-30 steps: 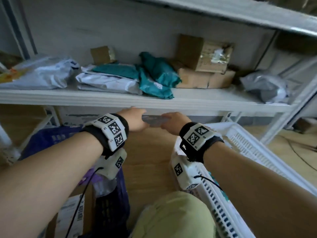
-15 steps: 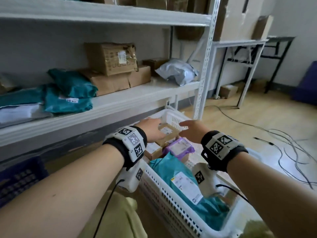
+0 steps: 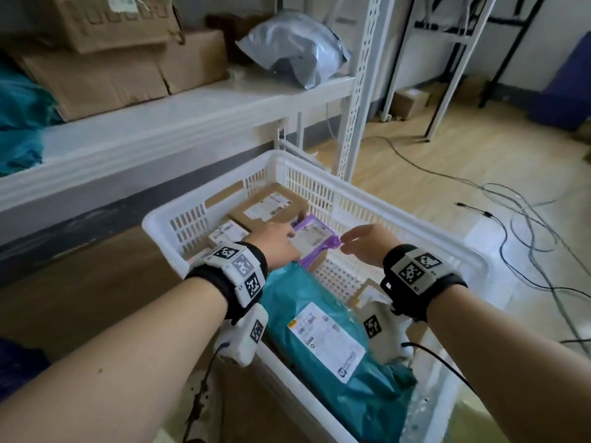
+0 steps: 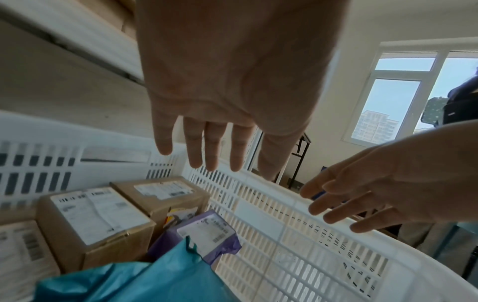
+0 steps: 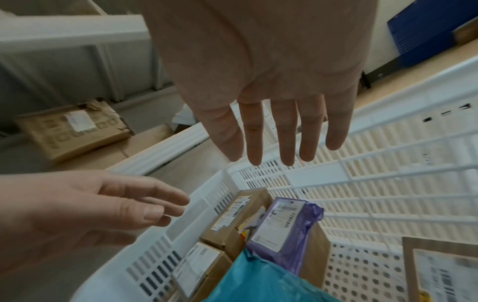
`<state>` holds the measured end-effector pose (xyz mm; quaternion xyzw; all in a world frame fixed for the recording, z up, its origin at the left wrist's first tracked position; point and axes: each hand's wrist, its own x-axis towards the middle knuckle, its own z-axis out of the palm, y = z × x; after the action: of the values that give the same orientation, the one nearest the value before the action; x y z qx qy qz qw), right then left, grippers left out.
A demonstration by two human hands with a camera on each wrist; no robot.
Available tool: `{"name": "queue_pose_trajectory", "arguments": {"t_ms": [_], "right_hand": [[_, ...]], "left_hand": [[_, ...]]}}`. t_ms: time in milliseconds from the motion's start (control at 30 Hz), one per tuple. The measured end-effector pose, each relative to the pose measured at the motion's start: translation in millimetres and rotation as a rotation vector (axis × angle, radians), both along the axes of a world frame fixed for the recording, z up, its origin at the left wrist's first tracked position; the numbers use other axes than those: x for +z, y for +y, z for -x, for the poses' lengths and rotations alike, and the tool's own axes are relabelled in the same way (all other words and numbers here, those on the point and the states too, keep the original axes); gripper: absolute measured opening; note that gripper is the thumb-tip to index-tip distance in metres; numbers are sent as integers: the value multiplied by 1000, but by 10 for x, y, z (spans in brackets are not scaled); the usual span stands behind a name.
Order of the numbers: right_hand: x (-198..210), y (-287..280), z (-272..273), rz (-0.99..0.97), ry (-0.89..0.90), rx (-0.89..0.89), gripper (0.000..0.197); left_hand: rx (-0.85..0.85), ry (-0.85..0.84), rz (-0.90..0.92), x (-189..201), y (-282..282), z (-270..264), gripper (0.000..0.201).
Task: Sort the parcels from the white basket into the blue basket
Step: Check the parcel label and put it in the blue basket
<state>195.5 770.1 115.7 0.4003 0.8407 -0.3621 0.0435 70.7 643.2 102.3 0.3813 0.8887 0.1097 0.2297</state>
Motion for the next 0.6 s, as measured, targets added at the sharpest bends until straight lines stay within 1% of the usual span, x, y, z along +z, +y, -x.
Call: {"name": "queue_pose_trajectory", "arguments": {"t_ms": [67, 200, 400, 500, 600], "right_hand": [[-119, 143, 41, 43, 1, -70, 25], [-338, 375, 158, 100, -32, -134, 25], [-548, 572, 384, 158, -65, -155, 23], [-685, 639, 526, 194, -82, -156, 20], [-880, 708, 712, 244, -87, -168, 19]], "left_hand": [[19, -46, -1, -147, 127, 97, 49], [23, -119, 32, -388, 361, 238, 50], [3, -147, 74, -590, 676, 436, 51], [26, -180, 54, -664, 818, 523, 47], [47, -177, 52, -743, 918, 618, 37]]}}
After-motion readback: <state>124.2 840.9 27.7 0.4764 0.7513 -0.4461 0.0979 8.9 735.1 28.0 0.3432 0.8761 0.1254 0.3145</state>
